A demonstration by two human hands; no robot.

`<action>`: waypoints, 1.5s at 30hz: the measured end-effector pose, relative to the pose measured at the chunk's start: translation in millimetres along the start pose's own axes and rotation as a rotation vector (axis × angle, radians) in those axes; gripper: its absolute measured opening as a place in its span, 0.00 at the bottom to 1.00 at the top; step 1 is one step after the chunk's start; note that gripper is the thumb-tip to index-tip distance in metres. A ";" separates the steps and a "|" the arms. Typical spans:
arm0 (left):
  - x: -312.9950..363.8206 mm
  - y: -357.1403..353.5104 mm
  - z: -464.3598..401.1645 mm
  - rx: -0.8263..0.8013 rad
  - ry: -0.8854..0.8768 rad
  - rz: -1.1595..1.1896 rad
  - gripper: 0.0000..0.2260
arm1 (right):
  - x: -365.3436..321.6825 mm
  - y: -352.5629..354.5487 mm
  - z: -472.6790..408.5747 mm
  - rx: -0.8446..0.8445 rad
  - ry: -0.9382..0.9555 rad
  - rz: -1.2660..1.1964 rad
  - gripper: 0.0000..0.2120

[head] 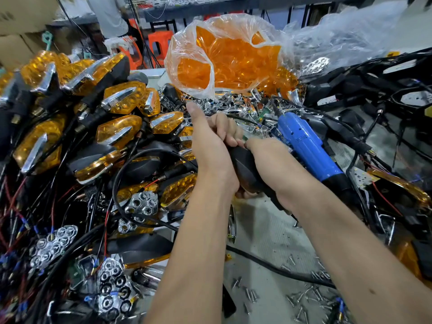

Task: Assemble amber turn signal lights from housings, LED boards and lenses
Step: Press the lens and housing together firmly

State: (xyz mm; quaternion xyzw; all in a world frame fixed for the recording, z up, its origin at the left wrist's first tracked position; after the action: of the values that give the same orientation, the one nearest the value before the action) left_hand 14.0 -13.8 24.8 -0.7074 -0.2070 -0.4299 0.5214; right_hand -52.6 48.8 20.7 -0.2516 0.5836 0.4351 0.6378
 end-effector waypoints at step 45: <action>-0.6 22.3 -0.6 -0.167 -0.046 -0.023 0.33 | 4.6 36.2 -3.3 -0.591 0.032 -0.387 0.17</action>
State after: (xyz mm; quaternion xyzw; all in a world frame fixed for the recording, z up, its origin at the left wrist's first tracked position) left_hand 30.0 -22.6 11.9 -0.7557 -0.1905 -0.4350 0.4509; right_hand -85.3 65.2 22.4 -0.5380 0.3838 0.4522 0.5990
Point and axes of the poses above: each hand's wrist, its own z-axis away from the middle knuckle, its own y-axis out of the back of the hand, x = y × z, the point moved 1 cm from there along -z, towards the middle knuckle, and after that the axes turned 5 degrees about -z, right-handed, at the moved point
